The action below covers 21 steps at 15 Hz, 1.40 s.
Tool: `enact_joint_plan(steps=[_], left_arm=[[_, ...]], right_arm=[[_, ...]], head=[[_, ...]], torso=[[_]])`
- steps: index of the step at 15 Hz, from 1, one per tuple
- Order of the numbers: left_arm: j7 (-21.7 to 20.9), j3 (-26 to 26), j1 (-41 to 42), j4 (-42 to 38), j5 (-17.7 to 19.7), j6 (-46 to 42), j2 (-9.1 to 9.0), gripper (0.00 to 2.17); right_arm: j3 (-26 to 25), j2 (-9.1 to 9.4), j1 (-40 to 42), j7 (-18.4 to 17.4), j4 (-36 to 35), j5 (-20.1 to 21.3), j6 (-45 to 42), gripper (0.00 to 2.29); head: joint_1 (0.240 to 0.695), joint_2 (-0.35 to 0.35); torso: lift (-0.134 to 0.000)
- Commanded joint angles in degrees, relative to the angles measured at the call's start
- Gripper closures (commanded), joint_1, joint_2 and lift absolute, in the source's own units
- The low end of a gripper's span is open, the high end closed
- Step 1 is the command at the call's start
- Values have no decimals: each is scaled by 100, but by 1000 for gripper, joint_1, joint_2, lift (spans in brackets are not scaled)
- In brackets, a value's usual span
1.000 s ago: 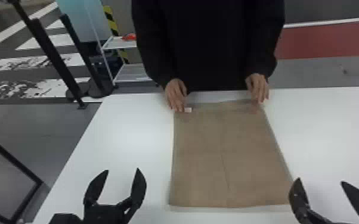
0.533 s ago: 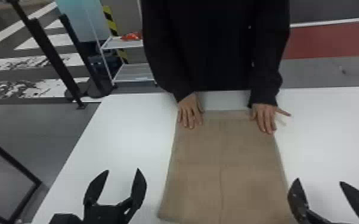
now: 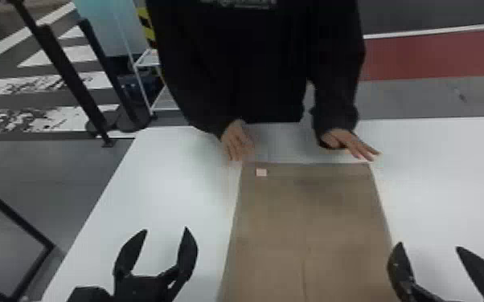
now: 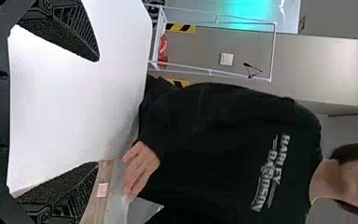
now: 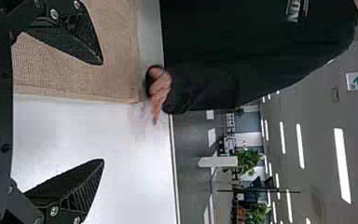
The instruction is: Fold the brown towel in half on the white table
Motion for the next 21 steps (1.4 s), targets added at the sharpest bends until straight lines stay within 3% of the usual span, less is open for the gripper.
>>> enact_joint_plan(steps=[1, 10, 15, 21], left_arm=[[0, 4, -9, 20, 0, 0, 0, 83], [0, -5, 0, 46, 0, -35, 26, 83], [9, -110, -62, 46, 0, 53, 114, 83], [44, -207, -193, 134, 0, 158, 202, 83]], right_arm=[[-1, 0, -5, 0, 14, 0, -13, 151], [-9, 35, -190, 0, 198, 0, -31, 151], [70, 44, -1280, 17, 717, -35, 831, 147], [272, 97, -3003, 88, 2220, -308, 1165, 147]], head=[[695, 242], [695, 244], [695, 228], [695, 237]], torso=[[-126], [-126], [-126], [-126]])
